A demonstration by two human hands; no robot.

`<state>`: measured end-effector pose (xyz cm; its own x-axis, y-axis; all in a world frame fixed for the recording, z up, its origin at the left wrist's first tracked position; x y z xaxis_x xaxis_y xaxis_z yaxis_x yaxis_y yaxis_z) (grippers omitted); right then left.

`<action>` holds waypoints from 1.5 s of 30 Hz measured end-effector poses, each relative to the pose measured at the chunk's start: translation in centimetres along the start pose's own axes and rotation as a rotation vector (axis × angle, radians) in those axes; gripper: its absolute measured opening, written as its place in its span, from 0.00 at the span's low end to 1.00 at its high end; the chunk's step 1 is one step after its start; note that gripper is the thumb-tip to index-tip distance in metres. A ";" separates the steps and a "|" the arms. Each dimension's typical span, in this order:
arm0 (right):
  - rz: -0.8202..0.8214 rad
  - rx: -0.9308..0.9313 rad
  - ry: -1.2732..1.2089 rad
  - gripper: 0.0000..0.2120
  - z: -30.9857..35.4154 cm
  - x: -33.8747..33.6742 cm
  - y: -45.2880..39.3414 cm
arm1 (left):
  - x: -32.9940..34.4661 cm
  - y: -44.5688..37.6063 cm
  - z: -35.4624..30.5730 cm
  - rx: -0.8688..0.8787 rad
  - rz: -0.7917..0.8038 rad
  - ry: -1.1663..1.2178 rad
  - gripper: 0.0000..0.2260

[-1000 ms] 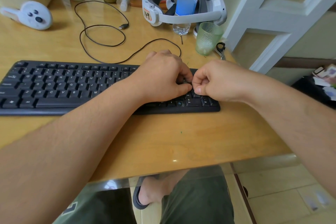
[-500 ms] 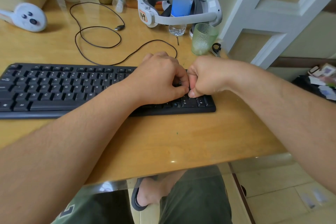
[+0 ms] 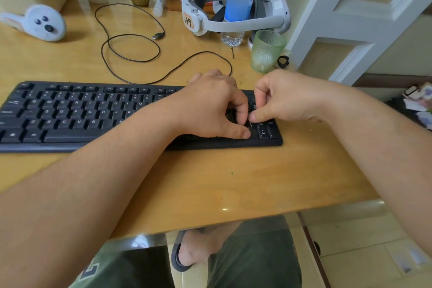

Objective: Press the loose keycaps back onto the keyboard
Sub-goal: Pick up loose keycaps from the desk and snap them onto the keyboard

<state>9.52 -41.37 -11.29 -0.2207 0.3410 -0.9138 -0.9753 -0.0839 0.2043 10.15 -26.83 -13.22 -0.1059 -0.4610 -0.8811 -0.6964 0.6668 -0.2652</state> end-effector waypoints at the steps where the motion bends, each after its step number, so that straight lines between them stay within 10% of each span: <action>1: -0.009 -0.006 0.004 0.14 -0.2 0.0 0.0 | -0.1 0.1 0.1 -0.004 0.019 -0.001 0.16; 18: -0.007 -0.038 -0.036 0.15 -0.9 0.9 0.2 | -0.3 0.2 0.4 -0.041 0.087 0.011 0.22; 24: -0.004 -0.002 -0.164 0.16 -1.6 0.7 -0.1 | -0.4 -0.2 1.2 -0.041 -0.009 0.034 0.04; 45: -0.009 0.005 -0.253 0.14 -1.8 1.3 -0.7 | -0.3 -0.1 0.7 -0.040 -0.068 0.000 0.07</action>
<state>9.95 -42.57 -13.24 -0.2057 0.5649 -0.7991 -0.9772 -0.0751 0.1984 10.78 -26.35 -13.23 -0.0576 -0.5044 -0.8615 -0.7295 0.6104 -0.3086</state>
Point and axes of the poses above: each hand's wrist, its own y-axis away from the middle knuckle, its own x-axis out of the palm, z = x × y, the point moved 6 cm from there along -y, towards the middle knuckle, and after that the axes turned 4 degrees about -z, right-handed, at the moved point
